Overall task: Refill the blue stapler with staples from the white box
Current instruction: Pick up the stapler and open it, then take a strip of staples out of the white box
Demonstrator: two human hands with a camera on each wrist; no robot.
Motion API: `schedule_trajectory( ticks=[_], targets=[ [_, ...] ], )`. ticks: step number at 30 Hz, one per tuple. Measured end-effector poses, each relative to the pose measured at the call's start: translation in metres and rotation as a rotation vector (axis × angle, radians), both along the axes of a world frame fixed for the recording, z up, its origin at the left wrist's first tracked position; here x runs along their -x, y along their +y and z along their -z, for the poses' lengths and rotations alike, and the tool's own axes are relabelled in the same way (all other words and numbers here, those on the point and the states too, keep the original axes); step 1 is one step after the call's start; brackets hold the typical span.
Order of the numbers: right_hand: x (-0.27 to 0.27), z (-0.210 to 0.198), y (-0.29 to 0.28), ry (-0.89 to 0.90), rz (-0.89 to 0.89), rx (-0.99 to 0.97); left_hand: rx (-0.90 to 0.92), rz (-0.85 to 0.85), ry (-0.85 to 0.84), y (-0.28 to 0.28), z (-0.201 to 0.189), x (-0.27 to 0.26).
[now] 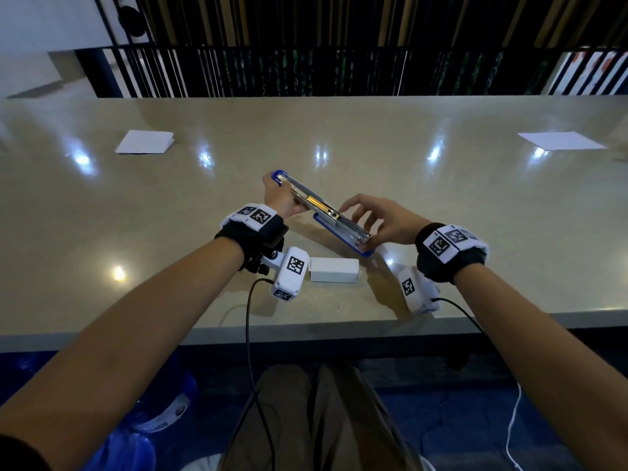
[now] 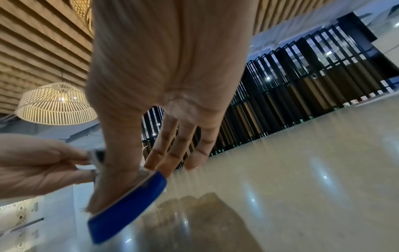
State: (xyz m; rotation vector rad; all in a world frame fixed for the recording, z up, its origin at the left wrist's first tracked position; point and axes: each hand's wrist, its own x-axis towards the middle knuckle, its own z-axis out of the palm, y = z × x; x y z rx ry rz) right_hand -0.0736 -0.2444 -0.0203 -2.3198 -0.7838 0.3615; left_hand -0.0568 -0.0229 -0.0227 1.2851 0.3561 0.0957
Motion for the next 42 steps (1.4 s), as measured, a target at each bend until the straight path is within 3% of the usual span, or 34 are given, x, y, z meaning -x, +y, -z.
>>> schedule_trajectory(
  ticks=[6, 10, 14, 17, 21, 26, 30, 36, 39, 42],
  targets=[
    [-0.002, 0.001, -0.001, 0.144, -0.052, 0.055, -0.017, 0.008, 0.082, -0.007, 0.022, -0.015],
    [-0.005, 0.003, 0.002, 0.033, -0.020, 0.063, -0.097, 0.026, 0.130, -0.007, 0.031, -0.024],
    [-0.010, 0.005, 0.007, 0.012, -0.008, 0.040, -0.362, 0.055, 0.135, 0.003, 0.053, -0.047],
    [-0.012, 0.003, 0.009, 0.030, 0.010, 0.052, -0.617, 0.101, 0.086, 0.006, 0.040, -0.042],
    [-0.012, 0.003, 0.010, 0.034, 0.038, 0.086, -1.159, 0.190, 0.246, 0.021, 0.039, -0.030],
    [-0.010, 0.001, 0.011, 0.035, 0.045, 0.095, -1.326, 0.189, 0.179, 0.025, 0.034, -0.024],
    [-0.006, 0.000, 0.013, -0.048, 0.056, 0.119, -1.245, 0.192, 0.197, 0.026, 0.032, -0.021],
    [0.010, -0.010, 0.028, -0.112, -0.016, 0.124, -1.162, 0.193, 0.028, 0.020, 0.033, -0.012],
    [0.021, -0.011, 0.036, -0.027, -0.101, 0.235, -1.151, 0.216, -0.008, 0.018, 0.035, -0.010],
    [0.027, -0.001, 0.042, -0.060, -0.119, 0.378, -1.141, 0.235, -0.022, 0.019, 0.036, -0.010]
  ],
)
